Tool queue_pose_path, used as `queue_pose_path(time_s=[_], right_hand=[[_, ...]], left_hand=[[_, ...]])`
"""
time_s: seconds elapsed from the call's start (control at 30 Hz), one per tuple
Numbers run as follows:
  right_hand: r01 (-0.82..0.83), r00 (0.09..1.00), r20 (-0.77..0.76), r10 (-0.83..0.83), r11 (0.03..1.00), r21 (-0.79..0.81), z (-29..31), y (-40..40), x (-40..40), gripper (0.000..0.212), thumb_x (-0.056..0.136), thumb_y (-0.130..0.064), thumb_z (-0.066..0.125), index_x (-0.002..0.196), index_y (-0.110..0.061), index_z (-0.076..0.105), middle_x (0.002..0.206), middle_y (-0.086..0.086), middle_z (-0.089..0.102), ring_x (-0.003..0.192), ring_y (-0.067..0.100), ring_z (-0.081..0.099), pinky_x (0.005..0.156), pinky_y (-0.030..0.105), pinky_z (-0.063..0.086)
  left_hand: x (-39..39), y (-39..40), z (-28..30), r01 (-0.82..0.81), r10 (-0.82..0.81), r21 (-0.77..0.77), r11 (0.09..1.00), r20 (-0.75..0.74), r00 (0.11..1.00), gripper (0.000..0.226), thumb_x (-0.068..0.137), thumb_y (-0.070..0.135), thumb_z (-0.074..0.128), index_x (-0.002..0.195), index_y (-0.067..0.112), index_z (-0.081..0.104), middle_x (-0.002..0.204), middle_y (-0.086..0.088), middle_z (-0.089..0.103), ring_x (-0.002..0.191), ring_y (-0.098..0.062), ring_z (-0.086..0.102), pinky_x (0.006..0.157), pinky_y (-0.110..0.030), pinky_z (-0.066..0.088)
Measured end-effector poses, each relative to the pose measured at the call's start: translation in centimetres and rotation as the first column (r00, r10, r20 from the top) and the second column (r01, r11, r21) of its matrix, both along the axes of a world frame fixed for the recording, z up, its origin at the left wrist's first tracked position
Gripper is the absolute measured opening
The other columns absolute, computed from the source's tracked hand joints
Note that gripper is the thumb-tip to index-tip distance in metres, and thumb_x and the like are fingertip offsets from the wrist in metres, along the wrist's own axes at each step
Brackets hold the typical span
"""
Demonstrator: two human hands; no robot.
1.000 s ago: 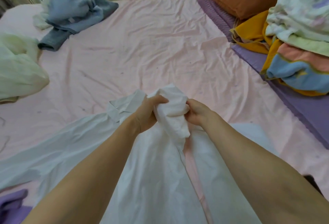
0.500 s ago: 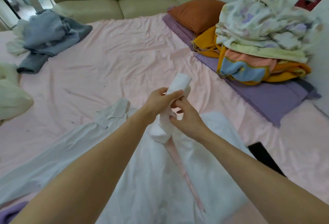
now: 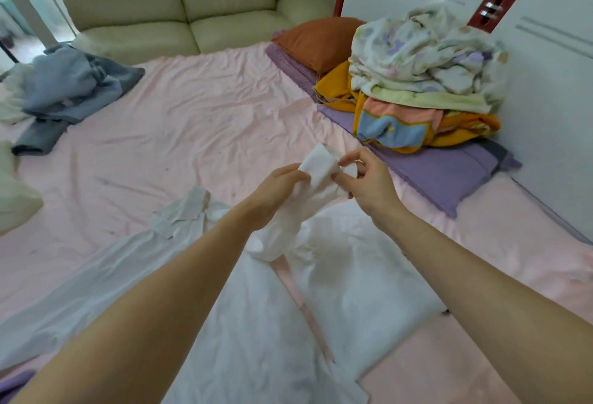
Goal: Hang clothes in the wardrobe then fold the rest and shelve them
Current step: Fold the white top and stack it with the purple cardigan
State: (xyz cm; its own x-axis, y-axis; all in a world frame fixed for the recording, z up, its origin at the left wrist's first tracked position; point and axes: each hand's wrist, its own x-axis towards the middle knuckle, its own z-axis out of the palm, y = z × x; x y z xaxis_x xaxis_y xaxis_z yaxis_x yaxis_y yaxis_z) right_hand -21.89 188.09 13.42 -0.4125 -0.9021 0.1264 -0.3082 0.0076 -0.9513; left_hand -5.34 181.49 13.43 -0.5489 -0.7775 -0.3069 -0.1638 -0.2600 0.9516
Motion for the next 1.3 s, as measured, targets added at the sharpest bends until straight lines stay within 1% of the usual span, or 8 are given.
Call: queue_pose_path(time_s=[0.13,0.23,0.33,0.6,0.9,1.03,1.17,1.3], right_hand=[[0.015,0.985,0.17,-0.014,1.0,-0.007,0.4,-0.2,-3.7,0.022,0.086,0.009,0.057,0.091,-0.012,0.061,0.09,0.002,0.06,0.063,0.006,0.057,0.051,0.019,0.051],[-0.017,0.968,0.25,0.016,1.0,0.0,-0.1,-1.0,-6.1,0.026,0.086,0.013,0.051,0.09,-0.01,0.064,0.095,-0.004,0.059,0.085,0.01,0.06,0.068,0.022,0.057],[-0.082,0.983,0.169,0.075,0.996,0.036,-0.6,-1.5,-10.6,0.036,0.08,0.015,0.05,0.075,-0.018,0.063,0.085,-0.005,0.061,0.085,0.011,0.058,0.077,0.031,0.056],[-0.002,0.963,-0.269,0.019,0.998,0.064,-0.8,-4.0,-18.1,0.048,0.077,-0.051,0.057,0.106,-0.014,0.067,0.125,0.009,0.045,0.121,0.026,0.04,0.104,0.043,0.038],[0.081,0.979,-0.183,-0.091,0.995,-0.064,-3.7,-5.2,-22.8,0.038,0.071,-0.033,0.083,0.092,-0.015,0.057,0.093,-0.005,0.054,0.092,0.017,0.055,0.081,0.033,0.049],[0.09,0.983,-0.16,-0.092,0.996,-0.015,-5.2,-5.1,-25.3,0.027,0.079,-0.026,0.076,0.089,-0.018,0.053,0.085,-0.007,0.057,0.082,0.01,0.055,0.065,0.013,0.04],[0.11,0.973,-0.204,-0.106,0.994,0.011,-6.7,-6.1,-27.2,0.021,0.08,-0.027,0.075,0.088,-0.015,0.058,0.092,-0.003,0.054,0.088,0.014,0.053,0.073,0.022,0.041],[0.14,0.976,-0.172,-0.136,0.99,0.009,-8.1,-6.7,-28.0,0.029,0.079,-0.026,0.075,0.096,-0.009,0.059,0.096,-0.002,0.055,0.092,0.016,0.054,0.075,0.024,0.041]], left_hand=[[-3.6,1.0,1.0,0.085,0.013,-0.33,0.94,0.284,0.959,0.078,0.078,0.045,0.074,0.144,0.027,0.037,0.13,0.001,0.052,0.112,-0.017,0.052,0.094,-0.031,0.045],[-6.0,1.1,0.6,0.344,0.168,-0.667,0.661,0.578,0.798,0.083,0.074,0.048,0.075,0.144,0.027,0.036,0.133,0.001,0.05,0.116,-0.02,0.046,0.094,-0.035,0.043],[-10.5,0.6,1.5,0.157,0.231,-0.658,0.737,0.463,0.856,0.007,0.087,0.025,0.065,0.091,0.02,0.062,0.087,-0.001,0.064,0.085,-0.022,0.059,0.066,-0.029,0.038],[-20.0,-2.1,1.2,0.083,0.249,-0.735,0.673,0.33,0.91,0.013,0.084,0.007,0.064,0.071,0.006,0.062,0.057,0.008,0.049,0.056,-0.005,0.044,0.052,-0.013,0.031],[-26.8,-3.4,-2.4,0.076,0.225,-0.709,0.701,0.321,0.92,0.019,0.078,-0.002,0.061,0.09,0.008,0.072,0.086,-0.006,0.072,0.085,-0.022,0.065,0.078,-0.036,0.05],[-28.7,-3.5,-3.5,0.084,0.219,-0.704,0.705,0.329,0.919,0.031,0.08,-0.007,0.055,0.1,0.009,0.073,0.095,-0.002,0.071,0.092,-0.016,0.063,0.08,-0.021,0.046],[-29.9,-4.3,-4.4,0.128,0.173,-0.677,0.725,0.358,0.918,0.032,0.081,-0.007,0.056,0.101,0.011,0.074,0.096,-0.004,0.072,0.094,-0.019,0.065,0.088,-0.036,0.049],[-30.3,-4.8,-5.1,0.14,0.153,-0.683,0.717,0.351,0.924,0.036,0.079,-0.009,0.054,0.1,0.011,0.075,0.09,0.003,0.07,0.09,-0.015,0.065,0.082,-0.025,0.048]])
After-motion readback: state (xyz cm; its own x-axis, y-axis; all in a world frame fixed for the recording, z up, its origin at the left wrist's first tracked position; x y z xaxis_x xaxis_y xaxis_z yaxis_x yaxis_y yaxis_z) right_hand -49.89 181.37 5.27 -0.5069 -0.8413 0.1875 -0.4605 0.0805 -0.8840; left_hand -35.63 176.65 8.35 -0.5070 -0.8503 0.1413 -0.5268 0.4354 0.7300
